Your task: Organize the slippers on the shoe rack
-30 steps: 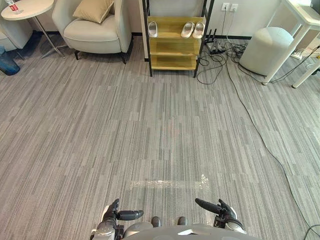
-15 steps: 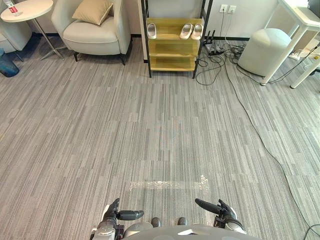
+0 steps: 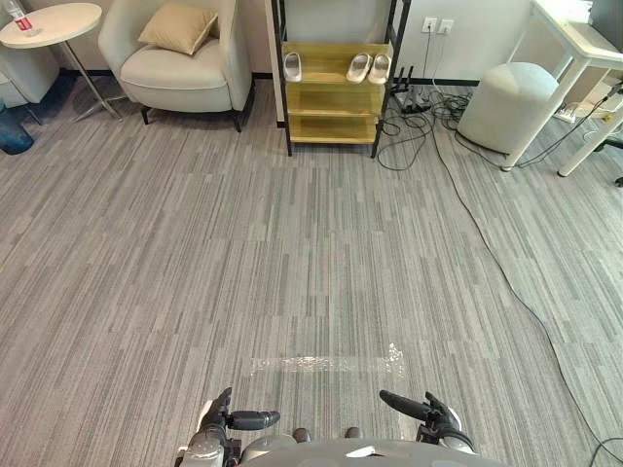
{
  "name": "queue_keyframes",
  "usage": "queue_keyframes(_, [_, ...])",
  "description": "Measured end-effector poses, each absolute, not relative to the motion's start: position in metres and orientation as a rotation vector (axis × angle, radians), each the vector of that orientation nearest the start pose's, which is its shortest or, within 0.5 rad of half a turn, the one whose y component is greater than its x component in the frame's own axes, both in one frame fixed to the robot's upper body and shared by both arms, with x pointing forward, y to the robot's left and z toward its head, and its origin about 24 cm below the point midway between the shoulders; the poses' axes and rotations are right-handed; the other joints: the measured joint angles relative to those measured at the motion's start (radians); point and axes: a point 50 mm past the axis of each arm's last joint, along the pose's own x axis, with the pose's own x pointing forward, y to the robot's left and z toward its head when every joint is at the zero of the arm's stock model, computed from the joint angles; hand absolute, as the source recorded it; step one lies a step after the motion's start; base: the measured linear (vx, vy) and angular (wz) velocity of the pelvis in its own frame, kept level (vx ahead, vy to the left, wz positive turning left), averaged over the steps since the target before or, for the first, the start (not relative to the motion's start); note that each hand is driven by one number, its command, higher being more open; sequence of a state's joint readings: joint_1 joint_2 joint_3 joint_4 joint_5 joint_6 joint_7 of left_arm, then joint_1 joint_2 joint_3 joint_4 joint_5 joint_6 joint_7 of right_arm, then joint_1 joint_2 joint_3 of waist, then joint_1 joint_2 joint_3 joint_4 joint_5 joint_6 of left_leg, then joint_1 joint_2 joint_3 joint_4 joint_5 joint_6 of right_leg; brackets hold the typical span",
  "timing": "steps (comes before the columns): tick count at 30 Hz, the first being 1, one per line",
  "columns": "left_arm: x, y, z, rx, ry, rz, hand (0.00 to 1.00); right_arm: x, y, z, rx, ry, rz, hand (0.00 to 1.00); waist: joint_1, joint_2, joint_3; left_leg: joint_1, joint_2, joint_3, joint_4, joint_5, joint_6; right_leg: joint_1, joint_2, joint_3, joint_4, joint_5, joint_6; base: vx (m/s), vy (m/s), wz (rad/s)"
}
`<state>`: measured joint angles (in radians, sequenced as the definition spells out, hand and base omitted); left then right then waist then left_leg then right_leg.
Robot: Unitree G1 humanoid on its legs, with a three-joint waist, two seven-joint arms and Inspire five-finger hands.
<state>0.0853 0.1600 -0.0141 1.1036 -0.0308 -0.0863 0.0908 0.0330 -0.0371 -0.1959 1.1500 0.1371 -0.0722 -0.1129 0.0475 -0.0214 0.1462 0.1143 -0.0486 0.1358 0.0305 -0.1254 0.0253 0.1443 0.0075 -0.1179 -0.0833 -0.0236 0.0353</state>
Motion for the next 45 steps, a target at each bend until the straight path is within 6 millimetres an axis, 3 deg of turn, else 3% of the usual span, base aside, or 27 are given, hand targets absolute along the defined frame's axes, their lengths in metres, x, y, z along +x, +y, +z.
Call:
queue_keyframes(3, [0.088,0.217,-0.159,0.163,1.091,0.190,1.00,0.096,-0.193,-0.164,0.126,1.096,-0.390,1.00,0.003,0.002,-0.002,-0.059,0.012,0.020,0.077,-0.046,0.013,-0.043,0.001,0.014,0.038,-0.016,0.003,0.03,0.020,-0.18])
queue_keyframes(6, [0.086,0.217,-0.160,0.153,1.096,0.199,1.00,0.097,-0.196,-0.163,0.132,1.088,-0.404,1.00,0.003,0.005,-0.002,-0.090,0.021,0.030,0.139,-0.093,0.023,-0.153,-0.011,0.004,0.261,-0.123,0.032,0.07,0.047,-0.17])
queue_keyframes(8, [0.085,0.218,-0.160,0.153,1.103,0.202,1.00,0.106,-0.198,-0.160,0.132,1.057,-0.404,1.00,0.003,0.008,0.010,-0.057,0.021,0.045,0.147,-0.112,0.027,-0.301,-0.059,-0.071,0.626,-0.174,0.075,0.08,0.103,-0.20])
queue_keyframes(11, [0.089,0.222,-0.159,0.161,1.098,0.206,1.00,0.111,-0.198,-0.159,0.152,1.035,-0.412,1.00,-0.004,-0.005,0.027,0.002,0.003,0.030,0.134,-0.136,0.053,-0.394,-0.128,-0.145,0.864,-0.205,0.055,0.19,0.114,0.09])
queue_keyframes(12, [0.089,0.222,-0.159,0.162,1.097,0.207,1.00,0.112,-0.198,-0.158,0.154,1.029,-0.415,1.00,-0.009,-0.004,0.027,0.034,0.009,0.005,0.123,-0.151,0.049,-0.412,-0.144,-0.190,0.869,-0.227,0.028,0.17,0.020,0.36])
queue_keyframes(15, [0.094,0.220,-0.158,0.160,1.086,0.210,1.00,0.122,-0.198,-0.155,0.155,1.000,-0.410,1.00,-0.031,0.006,0.034,0.079,0.033,-0.053,0.075,-0.159,0.040,-0.477,-0.136,-0.254,0.713,-0.233,0.001,0.32,-0.061,0.59])
queue_keyframes(18, [0.096,0.214,-0.159,0.147,1.080,0.201,1.00,0.132,-0.201,-0.151,0.147,0.968,-0.407,1.00,-0.043,0.034,0.051,0.124,0.077,-0.085,0.048,-0.184,-0.008,-0.511,-0.077,-0.253,0.511,-0.144,-0.019,0.36,-0.118,0.51])
queue_keyframes(19, [0.095,0.214,-0.159,0.148,1.084,0.202,1.00,0.132,-0.200,-0.151,0.150,0.965,-0.406,1.00,-0.046,0.033,0.051,0.141,0.084,-0.094,0.050,-0.198,-0.031,-0.510,-0.067,-0.248,0.489,-0.065,-0.054,0.60,-0.194,0.39])
queue_keyframes(20, [0.094,0.212,-0.160,0.140,1.089,0.205,1.00,0.135,-0.205,-0.149,0.137,0.959,-0.405,1.00,-0.045,0.053,0.051,0.154,0.115,-0.097,0.088,-0.213,-0.060,-0.481,-0.047,-0.254,0.488,-0.012,-0.099,0.71,-0.240,0.35])
queue_keyframes(21, [0.096,0.210,-0.160,0.136,1.083,0.207,1.00,0.135,-0.205,-0.149,0.138,0.956,-0.406,1.00,-0.044,0.057,0.053,0.141,0.120,-0.097,0.116,-0.210,-0.067,-0.474,-0.044,-0.259,0.483,-0.021,-0.109,0.63,-0.213,0.27])
queue_keyframes(22, [0.099,0.207,-0.159,0.110,1.072,0.210,1.00,0.136,-0.205,-0.148,0.137,0.948,-0.407,1.00,-0.043,0.066,0.056,0.099,0.126,-0.087,0.218,-0.183,-0.107,-0.451,-0.034,-0.262,0.466,-0.042,-0.117,0.46,-0.178,0.10])
queue_keyframes(24, [0.101,0.204,-0.159,0.066,1.061,0.246,1.00,0.131,-0.208,-0.150,0.130,0.967,-0.412,1.00,-0.047,0.089,0.075,-0.056,0.157,-0.090,0.654,-0.075,-0.096,-0.295,-0.006,-0.258,0.338,-0.053,-0.110,0.66,-0.229,0.07])
queue_keyframes(25, [0.104,0.204,-0.157,0.042,1.039,0.269,1.00,0.126,-0.209,-0.151,0.129,0.978,-0.422,1.00,-0.043,0.093,0.086,-0.139,0.202,-0.052,0.879,-0.073,-0.092,-0.210,0.007,-0.255,0.286,-0.060,-0.115,0.61,-0.190,0.03])
queue_keyframes(27, [0.111,0.208,-0.153,0.028,1.001,0.290,1.00,0.124,-0.207,-0.152,0.133,0.980,-0.424,1.00,-0.028,0.079,0.098,-0.224,0.268,0.017,1.034,-0.079,-0.083,-0.128,0.013,-0.241,0.241,-0.069,-0.114,0.44,-0.109,-0.15])
queue_keyframes(30, [0.125,0.210,-0.146,0.010,0.924,0.306,1.00,0.128,-0.201,-0.150,0.148,0.963,-0.419,1.00,-0.002,0.067,0.106,-0.381,0.323,0.072,1.043,-0.104,-0.075,-0.030,0.011,-0.212,0.164,-0.088,-0.088,0.33,-0.012,-0.20])
queue_keyframes(31, [0.129,0.210,-0.144,0.010,0.910,0.305,1.00,0.130,-0.200,-0.150,0.153,0.959,-0.416,1.00,0.004,0.066,0.111,-0.417,0.319,0.076,0.981,-0.123,-0.079,-0.003,0.007,-0.207,0.147,-0.089,-0.086,0.40,0.094,-0.16])
queue_keyframes(32, [0.136,0.213,-0.141,0.020,0.890,0.304,1.00,0.133,-0.195,-0.150,0.164,0.958,-0.411,1.00,0.011,0.045,0.124,-0.457,0.262,0.080,0.787,-0.135,-0.081,0.040,-0.028,-0.200,0.130,-0.104,-0.063,0.48,0.161,-0.20])
queue_keyframes(33, [0.138,0.215,-0.140,0.029,0.883,0.302,1.00,0.135,-0.194,-0.150,0.165,0.959,-0.409,1.00,0.013,0.029,0.130,-0.466,0.193,0.071,0.563,-0.104,-0.092,0.059,-0.066,-0.193,0.131,-0.126,-0.033,0.49,0.196,-0.21])
queue_keyframes(34, [0.138,0.213,-0.140,0.028,0.883,0.298,1.00,0.135,-0.195,-0.150,0.162,0.959,-0.410,1.00,0.015,0.030,0.129,-0.465,0.173,0.065,0.451,-0.069,-0.097,0.064,-0.075,-0.185,0.130,-0.136,-0.021,0.41,0.238,-0.30])
queue_keyframes(35, [0.137,0.208,-0.142,0.030,0.891,0.281,1.00,0.134,-0.200,-0.150,0.149,0.963,-0.417,1.00,0.029,0.053,0.122,-0.465,0.151,0.039,0.268,0.056,-0.096,0.073,-0.074,-0.166,0.125,-0.157,0.008,0.46,0.266,-0.43])
queue_keyframes(36, [0.135,0.208,-0.143,0.029,0.902,0.280,1.00,0.132,-0.201,-0.151,0.142,0.975,-0.422,1.00,0.045,0.058,0.118,-0.446,0.147,0.022,0.254,0.162,-0.081,0.086,-0.073,-0.142,0.123,-0.174,0.024,0.47,0.267,-0.47])
queue_keyframes(37, [0.135,0.210,-0.143,0.031,0.906,0.283,1.00,0.130,-0.198,-0.153,0.147,0.988,-0.418,1.00,0.052,0.054,0.116,-0.438,0.135,0.025,0.249,0.174,-0.033,0.091,-0.083,-0.131,0.122,-0.178,0.021,0.58,0.251,-0.15])
queue_keyframes(38, [0.138,0.218,-0.141,0.039,0.892,0.302,1.00,0.130,-0.185,-0.154,0.168,0.999,-0.392,1.00,0.050,0.001,0.112,-0.447,0.092,0.032,0.260,0.140,-0.010,0.085,-0.121,-0.111,0.126,-0.181,0.014,0.54,0.216,0.18])
queue_keyframes(39, [0.141,0.223,-0.139,0.035,0.885,0.314,1.00,0.129,-0.178,-0.156,0.180,1.011,-0.382,1.00,0.053,-0.025,0.111,-0.458,0.074,0.038,0.321,0.101,0.015,0.092,-0.145,-0.082,0.141,-0.179,0.018,0.53,0.200,0.25])
queue_keyframes(42, [0.131,0.224,-0.143,0.028,0.925,0.328,1.00,0.130,-0.174,-0.156,0.182,1.012,-0.362,1.00,0.068,-0.030,0.105,-0.393,0.085,0.067,0.409,-0.018,0.027,0.073,-0.169,-0.005,0.341,-0.169,0.041,0.34,0.149,-0.25])
queue_keyframes(44, [0.125,0.226,-0.145,0.044,0.948,0.322,1.00,0.132,-0.172,-0.155,0.174,1.003,-0.342,1.00,0.056,-0.033,0.094,-0.320,0.086,0.071,0.369,-0.061,0.024,-0.051,-0.196,0.025,0.657,-0.112,0.172,0.35,0.160,-0.25])
queue_keyframes(45, [0.122,0.228,-0.146,0.067,0.962,0.312,1.00,0.132,-0.171,-0.155,0.176,1.004,-0.335,1.00,0.048,-0.038,0.091,-0.270,0.077,0.070,0.338,-0.074,0.021,-0.148,-0.220,0.032,0.860,-0.091,0.212,0.36,0.096,0.00])
